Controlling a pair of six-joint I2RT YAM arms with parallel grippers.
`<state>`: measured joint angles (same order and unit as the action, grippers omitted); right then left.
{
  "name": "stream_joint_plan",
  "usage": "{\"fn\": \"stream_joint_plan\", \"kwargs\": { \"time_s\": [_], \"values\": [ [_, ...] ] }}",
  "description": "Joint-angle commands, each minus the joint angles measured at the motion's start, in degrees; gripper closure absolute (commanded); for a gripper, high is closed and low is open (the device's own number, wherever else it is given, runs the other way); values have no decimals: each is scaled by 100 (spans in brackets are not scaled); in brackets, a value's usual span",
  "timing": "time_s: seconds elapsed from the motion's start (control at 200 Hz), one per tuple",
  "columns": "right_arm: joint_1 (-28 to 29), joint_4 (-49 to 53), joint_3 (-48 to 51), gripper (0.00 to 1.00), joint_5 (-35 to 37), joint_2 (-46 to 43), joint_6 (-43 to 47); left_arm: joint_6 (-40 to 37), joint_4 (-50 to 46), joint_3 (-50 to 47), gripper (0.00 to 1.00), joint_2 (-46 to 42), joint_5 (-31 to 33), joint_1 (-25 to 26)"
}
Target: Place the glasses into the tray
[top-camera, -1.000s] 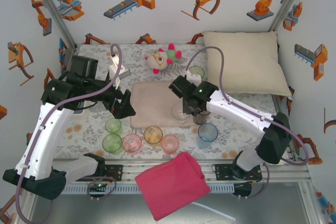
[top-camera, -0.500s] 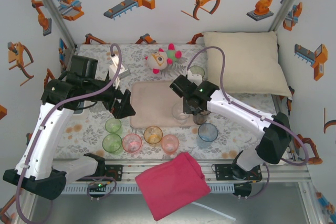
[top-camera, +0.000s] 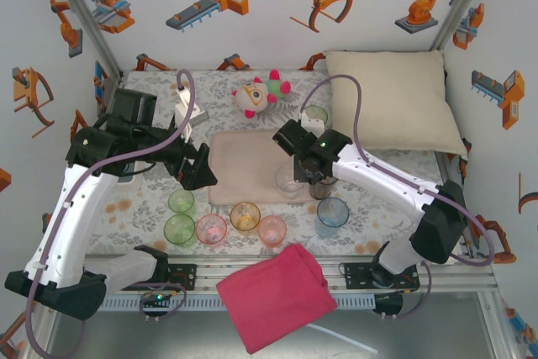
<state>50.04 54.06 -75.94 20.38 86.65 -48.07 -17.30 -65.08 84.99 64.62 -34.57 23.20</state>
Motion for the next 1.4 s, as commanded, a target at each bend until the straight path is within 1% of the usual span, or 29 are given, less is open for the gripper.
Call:
{"fn": "stream_joint_plan", "kwargs": {
  "time_s": [0.0, 0.365, 0.706, 1.016, 1.081, 1.151, 1.397],
  "values": [
    [-30, -52, 10, 92, 19, -127, -112, 20, 32, 70, 3, 33, -166, -25],
    [-30, 36, -139, 87, -8, -96, -102, 8, 37, 83, 3, 33, -164, -18],
    [-36, 52, -209, 84, -54, -54, -98, 1, 38, 70, 3, 29, -156, -25],
    [-39, 27, -210, 85, -112, 79, -100, 7, 56, 53, 3, 28, -144, -23],
    [-42, 25, -219, 88, -112, 93, -102, 1, 54, 44, 3, 33, -142, -20],
    [-31, 15, -210, 88, -105, 106, -98, -2, 49, 44, 3, 28, -135, -21],
    [-41, 25, -263, 86, -131, 201, -104, -1, 57, 35, 3, 24, -140, -19]
  ]
}}
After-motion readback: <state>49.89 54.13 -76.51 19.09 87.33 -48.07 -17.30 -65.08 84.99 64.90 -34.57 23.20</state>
